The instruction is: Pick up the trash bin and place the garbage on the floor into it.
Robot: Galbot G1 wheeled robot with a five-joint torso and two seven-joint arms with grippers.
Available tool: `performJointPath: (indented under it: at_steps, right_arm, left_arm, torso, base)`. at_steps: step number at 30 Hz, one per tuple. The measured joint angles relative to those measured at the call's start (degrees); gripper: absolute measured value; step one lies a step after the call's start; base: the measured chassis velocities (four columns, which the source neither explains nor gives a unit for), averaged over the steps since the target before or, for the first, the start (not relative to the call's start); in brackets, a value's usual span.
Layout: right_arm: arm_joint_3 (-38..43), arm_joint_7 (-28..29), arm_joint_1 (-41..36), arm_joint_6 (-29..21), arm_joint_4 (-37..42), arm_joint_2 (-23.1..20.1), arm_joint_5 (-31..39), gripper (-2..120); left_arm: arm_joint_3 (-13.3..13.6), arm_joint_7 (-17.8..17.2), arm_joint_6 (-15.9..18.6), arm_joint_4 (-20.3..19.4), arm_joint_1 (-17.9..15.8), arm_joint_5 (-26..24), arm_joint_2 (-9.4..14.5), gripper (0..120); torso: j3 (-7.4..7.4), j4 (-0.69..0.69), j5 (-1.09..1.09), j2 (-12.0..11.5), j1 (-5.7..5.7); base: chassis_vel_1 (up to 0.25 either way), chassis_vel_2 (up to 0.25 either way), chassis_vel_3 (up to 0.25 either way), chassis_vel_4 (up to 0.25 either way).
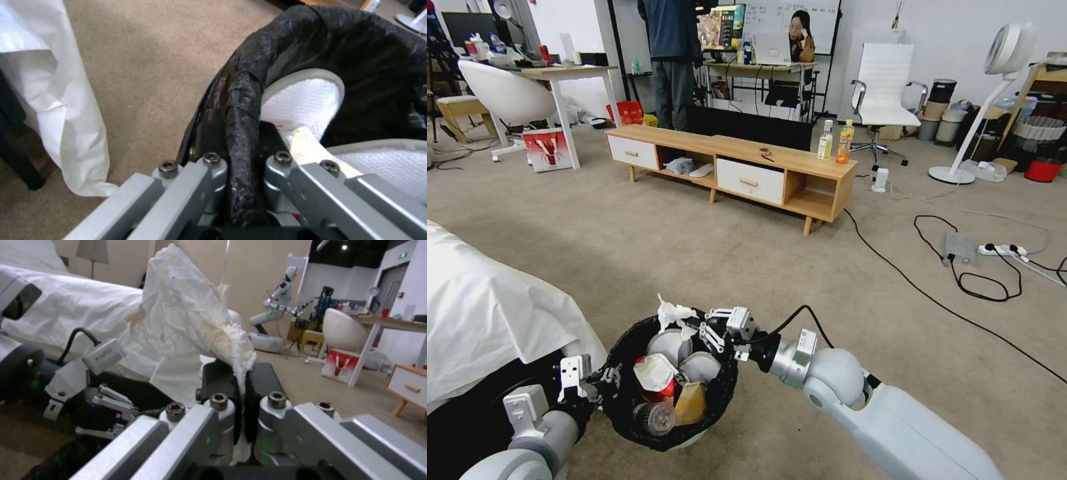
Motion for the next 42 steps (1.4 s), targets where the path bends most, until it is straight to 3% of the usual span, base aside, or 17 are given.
performJointPath:
  at_steps: [21, 24, 25, 33, 34, 39, 41, 42]
  right_arm:
    - [-2.56, 2.84, -0.69, -1.99, -0.65, -1.29, -0.26, 1]
    - [-2.6, 2.9, -0.66, -2.55, -0.5, -1.34, -0.27, 8]
    - [-2.6, 2.93, -0.58, -2.76, -0.37, -1.34, -0.23, 16]
    - [-2.66, 3.52, -0.26, -4.6, 0.68, -1.75, 0.65, 42]
    - [-2.85, 3.59, 0.11, -6.96, 1.65, -2.61, 2.0, 49]
    - [-2.78, 3.61, 0.47, -10.99, 3.02, -3.42, 3.77, 57]
    - [-1.75, 4.5, 0.77, -18.87, 5.49, -3.93, 8.58, 73]
    - [-1.75, 4.5, 0.77, -18.87, 5.49, -3.93, 8.58, 73]
  left_arm:
    - [1.38, 0.09, -0.05, 0.3, -0.05, 0.79, -0.05, 4]
    - [1.31, 0.1, -0.06, 0.2, -0.02, 0.8, 0.01, 4]
    - [1.23, 0.11, -0.06, 0.13, 0.02, 0.79, 0.04, 4]
    - [1.22, 0.15, -0.1, 0.08, 0.08, 0.79, 0.08, 4]
    - [1.23, 0.16, -0.12, 0.13, 0.07, 0.8, 0.08, 4]
    - [1.22, 0.17, -0.19, 0.23, 0.04, 0.8, 0.05, 4]
    - [1.21, 0.19, -0.25, 0.31, 0.01, 0.82, -0.13, 4]
    - [1.21, 0.19, -0.25, 0.31, 0.01, 0.82, -0.13, 4]
  torso:
    - [0.0, 0.0, 0.0, -0.01, 0.0]
    - [0.0, 0.0, 0.0, -0.01, 0.0]
    - [0.0, 0.0, 0.0, -0.01, 0.0]
    - [0.0, 0.0, 0.01, -0.01, 0.0]
    - [0.0, 0.0, 0.0, -0.01, 0.0]
    - [0.0, 0.0, 0.0, -0.01, 0.0]
    - [0.0, 0.0, 0.0, -0.01, 0.0]
    - [0.0, 0.0, 0.0, -0.01, 0.0]
  base:
    - [0.0, 0.0, 0.0, 0.0]
    - [0.0, 0.0, 0.0, 0.0]
    - [0.0, 0.0, 0.0, 0.0]
    - [0.0, 0.0, 0.0, 0.0]
    - [0.0, 0.0, 0.0, 0.0]
    - [0.0, 0.0, 0.0, 0.0]
    - [0.0, 0.0, 0.0, 0.0]
    - [0.0, 0.0, 0.0, 0.0]
